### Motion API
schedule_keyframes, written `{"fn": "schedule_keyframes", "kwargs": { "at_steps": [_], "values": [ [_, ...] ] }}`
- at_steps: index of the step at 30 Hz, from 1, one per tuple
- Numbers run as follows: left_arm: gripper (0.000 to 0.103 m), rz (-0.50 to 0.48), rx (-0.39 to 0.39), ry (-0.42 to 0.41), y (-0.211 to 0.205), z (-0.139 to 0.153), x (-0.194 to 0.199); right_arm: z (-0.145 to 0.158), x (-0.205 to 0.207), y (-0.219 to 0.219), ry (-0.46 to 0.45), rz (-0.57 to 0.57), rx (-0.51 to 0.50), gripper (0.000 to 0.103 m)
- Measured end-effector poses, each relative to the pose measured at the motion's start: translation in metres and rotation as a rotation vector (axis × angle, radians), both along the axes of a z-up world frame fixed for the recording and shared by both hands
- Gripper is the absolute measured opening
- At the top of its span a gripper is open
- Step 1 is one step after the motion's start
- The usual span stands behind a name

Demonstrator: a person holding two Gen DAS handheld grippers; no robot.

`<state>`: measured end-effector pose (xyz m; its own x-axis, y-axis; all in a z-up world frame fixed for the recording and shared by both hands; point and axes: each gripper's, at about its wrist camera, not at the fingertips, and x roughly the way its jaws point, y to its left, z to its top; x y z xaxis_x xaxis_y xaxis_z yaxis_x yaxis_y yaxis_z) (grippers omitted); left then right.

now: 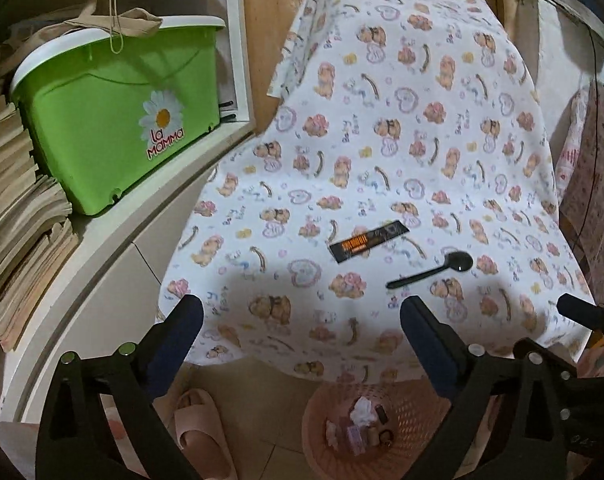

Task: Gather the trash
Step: 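Raise both tools back up to the packet and spoon on the chair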

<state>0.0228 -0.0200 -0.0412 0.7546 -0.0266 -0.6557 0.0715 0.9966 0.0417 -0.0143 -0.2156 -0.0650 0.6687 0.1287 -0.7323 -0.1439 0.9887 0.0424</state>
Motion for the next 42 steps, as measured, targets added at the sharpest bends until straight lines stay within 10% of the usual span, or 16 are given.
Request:
{"fn": "schedule_keyframes", "kwargs": {
  "at_steps": [16, 32, 42],
  "values": [
    [0.101, 0.021, 0.053, -0.055, -0.008, 0.005, 0.004, 0.022, 0.005, -0.009, -0.102, -0.055, -0.079, 0.084],
    [0.101, 0.065, -0.090, 0.137, 0.007, -0.014, 0.056, -0.006, 0.037, -0.044, 0.032, -0.128, 0.044, 0.085],
    [0.092, -0.158, 0.012, 0.199, -0.030, -0.013, 0.128, -0.022, 0.081, -0.046, 0.111, -0.168, 0.082, 0.085]
  ]
}}
